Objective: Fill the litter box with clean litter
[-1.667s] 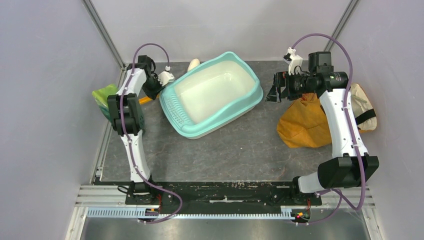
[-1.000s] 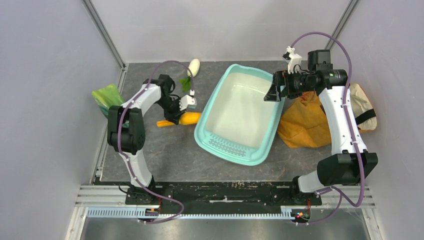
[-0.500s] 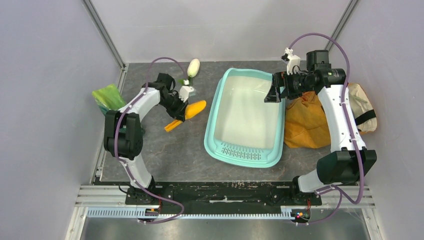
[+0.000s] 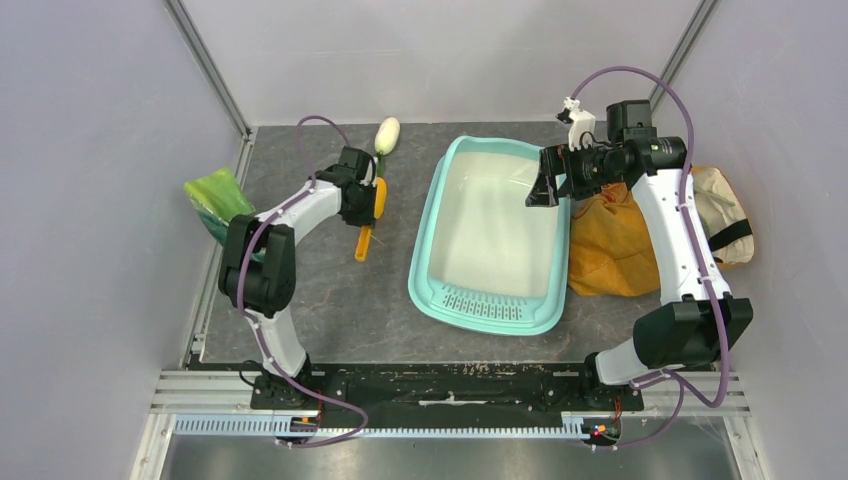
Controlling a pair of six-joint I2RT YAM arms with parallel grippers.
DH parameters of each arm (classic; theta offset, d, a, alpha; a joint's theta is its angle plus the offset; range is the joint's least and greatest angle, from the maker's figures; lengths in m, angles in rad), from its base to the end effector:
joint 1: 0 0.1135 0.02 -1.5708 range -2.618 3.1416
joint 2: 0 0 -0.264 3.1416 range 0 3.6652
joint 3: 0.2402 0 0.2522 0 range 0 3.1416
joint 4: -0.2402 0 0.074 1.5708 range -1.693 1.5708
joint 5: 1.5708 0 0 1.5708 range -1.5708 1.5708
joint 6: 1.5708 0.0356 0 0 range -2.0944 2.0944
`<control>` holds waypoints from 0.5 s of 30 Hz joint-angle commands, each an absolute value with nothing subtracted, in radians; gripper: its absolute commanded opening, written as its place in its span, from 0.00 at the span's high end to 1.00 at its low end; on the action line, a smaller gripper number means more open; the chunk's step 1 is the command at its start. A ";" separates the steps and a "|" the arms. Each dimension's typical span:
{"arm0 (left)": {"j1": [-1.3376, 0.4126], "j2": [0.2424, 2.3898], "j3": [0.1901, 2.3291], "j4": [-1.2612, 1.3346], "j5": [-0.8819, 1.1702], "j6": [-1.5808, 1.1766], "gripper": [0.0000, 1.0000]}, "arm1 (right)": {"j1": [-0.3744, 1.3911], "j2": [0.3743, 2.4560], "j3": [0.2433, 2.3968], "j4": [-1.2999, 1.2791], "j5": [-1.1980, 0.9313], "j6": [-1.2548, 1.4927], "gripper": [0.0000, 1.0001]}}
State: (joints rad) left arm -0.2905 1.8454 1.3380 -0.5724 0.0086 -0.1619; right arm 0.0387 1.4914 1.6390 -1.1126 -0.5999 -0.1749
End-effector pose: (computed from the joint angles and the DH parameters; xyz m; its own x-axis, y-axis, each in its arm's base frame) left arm 0.3702 -0.1110 0.2044 -0.8807 0.0951 -0.4641 0.1503 0.9851 -0.0835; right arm 0.2904 0.0314 0.3871 -0.7474 -0.1727 -0.6415 -0.4907 0.7944 0.3579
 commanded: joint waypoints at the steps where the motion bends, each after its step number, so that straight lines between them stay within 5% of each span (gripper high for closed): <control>1: -0.332 1.852 1.301 -0.474 -0.115 -0.292 0.86 | 0.048 1.508 1.671 -1.100 -0.591 -0.175 0.01; 2: -0.333 1.858 1.302 -0.477 -0.123 -0.303 0.78 | 0.050 1.513 1.675 -1.102 -0.592 -0.175 0.01; 5: -0.330 1.860 1.311 -0.499 -0.105 -0.290 0.12 | 0.059 1.525 1.687 -1.103 -0.594 -0.175 0.01; 11: -0.302 1.740 1.372 -0.607 -0.010 -0.249 0.09 | 0.089 1.535 1.716 -1.109 -0.592 -0.186 0.01; 15: -0.211 1.592 1.526 -0.850 0.218 0.067 0.08 | 0.119 1.544 1.744 -1.106 -0.597 -0.191 0.01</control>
